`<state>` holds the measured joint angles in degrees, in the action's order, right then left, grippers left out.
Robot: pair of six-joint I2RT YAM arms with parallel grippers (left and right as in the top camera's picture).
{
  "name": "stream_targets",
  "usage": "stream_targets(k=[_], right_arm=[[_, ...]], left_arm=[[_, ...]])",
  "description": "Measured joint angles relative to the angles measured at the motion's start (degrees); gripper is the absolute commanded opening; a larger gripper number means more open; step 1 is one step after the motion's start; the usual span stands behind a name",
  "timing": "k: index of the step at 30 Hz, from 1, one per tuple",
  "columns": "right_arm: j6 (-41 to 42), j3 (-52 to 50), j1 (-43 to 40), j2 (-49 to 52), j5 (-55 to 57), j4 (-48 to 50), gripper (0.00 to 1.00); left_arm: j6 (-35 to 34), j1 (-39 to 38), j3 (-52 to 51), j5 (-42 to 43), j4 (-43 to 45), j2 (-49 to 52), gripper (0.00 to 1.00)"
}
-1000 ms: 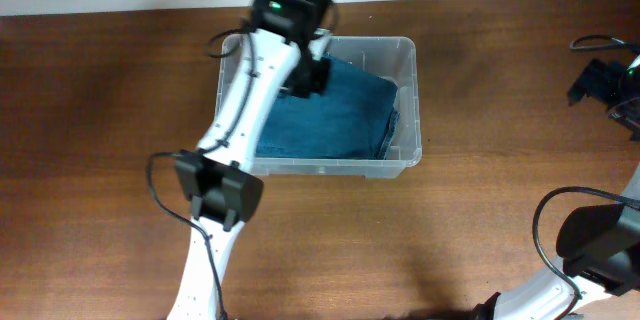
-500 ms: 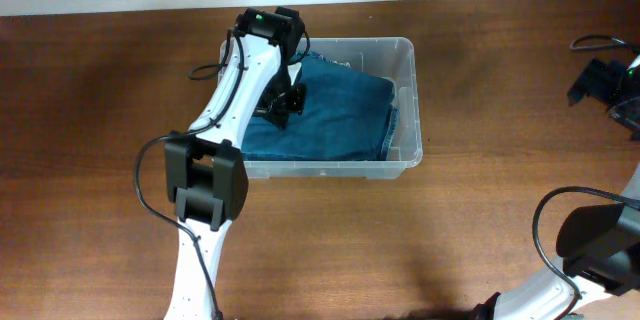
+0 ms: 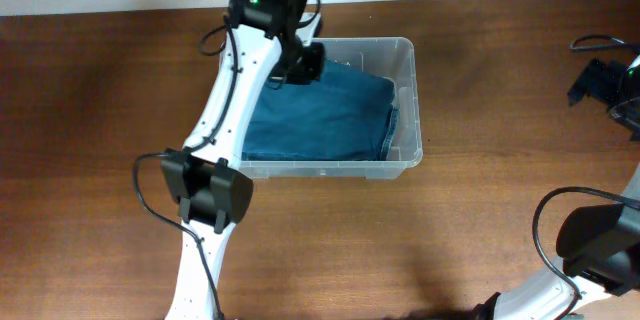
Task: Pack container
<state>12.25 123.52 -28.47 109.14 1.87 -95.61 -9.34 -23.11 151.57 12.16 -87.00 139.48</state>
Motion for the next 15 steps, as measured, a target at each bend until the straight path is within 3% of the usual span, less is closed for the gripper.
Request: stream_targets(k=[9, 15], right_arm=[[0.0, 0.0, 0.0, 0.0, 0.0, 0.0, 0.99], [0.0, 0.0, 0.0, 0.0, 0.0, 0.0, 0.98]], left_arm=[[-0.2, -7.8, -0.8, -0.9, 6.2, 1.4, 0.01], [-0.2, -7.0, -0.9, -1.8, 7.4, 7.6, 0.01]])
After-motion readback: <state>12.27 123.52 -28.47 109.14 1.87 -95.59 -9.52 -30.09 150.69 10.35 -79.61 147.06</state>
